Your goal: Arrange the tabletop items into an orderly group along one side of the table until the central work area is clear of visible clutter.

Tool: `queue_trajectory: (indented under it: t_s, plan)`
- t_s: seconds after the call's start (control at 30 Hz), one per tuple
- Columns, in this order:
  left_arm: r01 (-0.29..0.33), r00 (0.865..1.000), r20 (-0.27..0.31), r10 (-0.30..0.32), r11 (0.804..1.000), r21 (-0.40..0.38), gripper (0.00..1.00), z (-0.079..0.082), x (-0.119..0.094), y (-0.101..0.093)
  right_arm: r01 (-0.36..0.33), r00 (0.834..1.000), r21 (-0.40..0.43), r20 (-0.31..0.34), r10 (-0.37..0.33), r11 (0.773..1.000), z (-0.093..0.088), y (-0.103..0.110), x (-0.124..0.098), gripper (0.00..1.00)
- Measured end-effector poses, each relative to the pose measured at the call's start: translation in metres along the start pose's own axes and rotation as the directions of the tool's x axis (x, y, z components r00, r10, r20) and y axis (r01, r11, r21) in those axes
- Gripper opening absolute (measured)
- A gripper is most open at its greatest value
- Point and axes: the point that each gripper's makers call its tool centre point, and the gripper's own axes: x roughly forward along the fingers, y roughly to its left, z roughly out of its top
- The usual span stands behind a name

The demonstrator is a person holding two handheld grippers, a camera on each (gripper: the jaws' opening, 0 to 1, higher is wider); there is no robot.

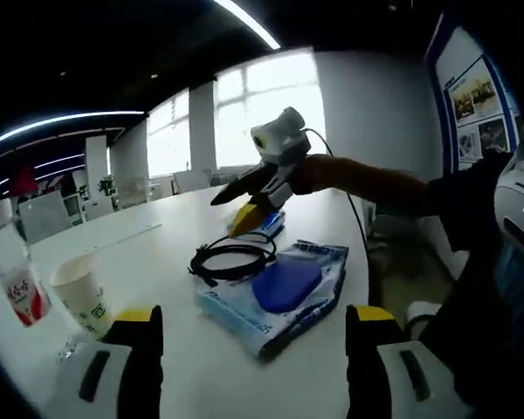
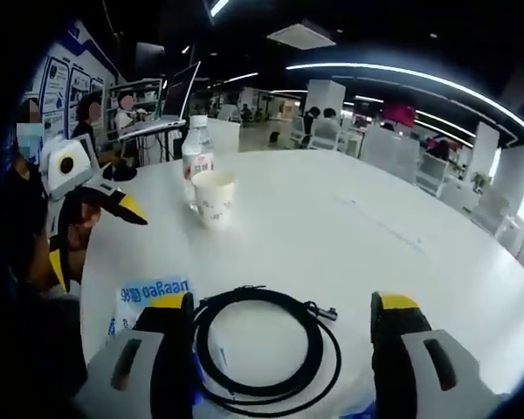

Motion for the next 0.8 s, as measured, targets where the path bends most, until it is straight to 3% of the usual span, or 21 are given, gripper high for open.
queue_trajectory:
  t_s: [0.5, 0.8]
  plan:
    - [0.023, 1.000, 0.003, -0.023, 0.999, -0.030, 0.85, 0.000, 0.027, 0.001, -0.001, 1.000, 0.021, -0.025, 0.001, 1.000, -0.021, -0.004, -0.002, 0.75]
    - [-0.013, 1.000, 0.022, 0.014, 0.999, -0.034, 0.82, 0.009, 0.036, 0.012, -0.001, 0.999, 0.032, -0.040, 0.003, 1.000, -0.031, -0.005, -0.001, 0.69]
